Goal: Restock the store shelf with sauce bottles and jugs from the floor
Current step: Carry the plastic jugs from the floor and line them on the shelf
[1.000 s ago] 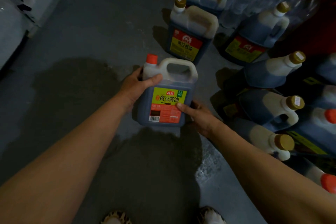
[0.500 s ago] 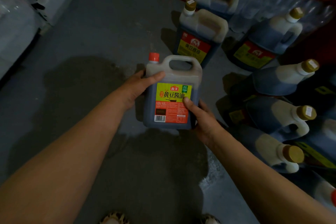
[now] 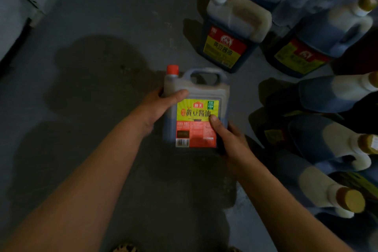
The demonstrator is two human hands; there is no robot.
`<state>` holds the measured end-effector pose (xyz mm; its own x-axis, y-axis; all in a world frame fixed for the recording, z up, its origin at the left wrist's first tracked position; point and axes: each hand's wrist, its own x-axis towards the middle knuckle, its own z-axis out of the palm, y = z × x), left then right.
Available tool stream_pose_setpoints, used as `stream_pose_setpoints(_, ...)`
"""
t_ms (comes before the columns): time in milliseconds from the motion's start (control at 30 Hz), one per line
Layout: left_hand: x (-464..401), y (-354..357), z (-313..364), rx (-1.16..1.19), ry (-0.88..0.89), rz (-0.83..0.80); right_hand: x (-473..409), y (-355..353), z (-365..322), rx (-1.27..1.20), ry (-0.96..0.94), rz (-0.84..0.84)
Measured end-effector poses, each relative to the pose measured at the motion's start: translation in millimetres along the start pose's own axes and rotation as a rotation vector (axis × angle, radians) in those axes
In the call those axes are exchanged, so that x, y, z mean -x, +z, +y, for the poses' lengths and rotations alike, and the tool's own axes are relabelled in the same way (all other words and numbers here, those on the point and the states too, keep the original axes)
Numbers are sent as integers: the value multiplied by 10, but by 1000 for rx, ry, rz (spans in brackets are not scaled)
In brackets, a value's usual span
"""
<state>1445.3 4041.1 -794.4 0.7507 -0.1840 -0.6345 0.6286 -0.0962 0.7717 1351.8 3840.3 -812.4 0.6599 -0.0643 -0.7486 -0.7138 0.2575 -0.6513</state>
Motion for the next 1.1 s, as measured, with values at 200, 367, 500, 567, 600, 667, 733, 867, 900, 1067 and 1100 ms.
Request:
stream_pose_setpoints(200,470,15,-9,20,-59,20,515,72,137,-26,57,53)
stream_pose_setpoints(367,1120,13,195,58,-105,39,1216,188,-78,6,83,26)
stream_pose_setpoints(500,1753,-8,489,92,-117,85,1841,317,-359,48,116,41)
stream_pose_setpoints(567,2062,-14,698,103,-139,100,2153,399,-521,76,117,51)
stream_pose_setpoints(600,2206,-21,815,103,-144,111,2309,447,-620,80,117,58)
stream_pose_setpoints(667,2487,-46,1078,114,-147,141,2615,537,-836,78,125,67)
stream_pose_setpoints(733,2778,-83,1385,111,-146,148,2933,632,-1098,79,127,60)
stream_pose_setpoints(867,3354,-177,2132,97,-126,163,3556,833,-1735,72,105,7)
stream_pose_setpoints(900,3495,-201,2330,99,-109,175,3698,883,-1910,74,100,-3)
stream_pose_setpoints(1067,4310,-302,3454,105,-22,222,4448,1193,-2895,130,6,-61)
stream_pose_setpoints(1100,4500,-325,3710,109,1,226,4622,1263,-3106,145,-21,-82)
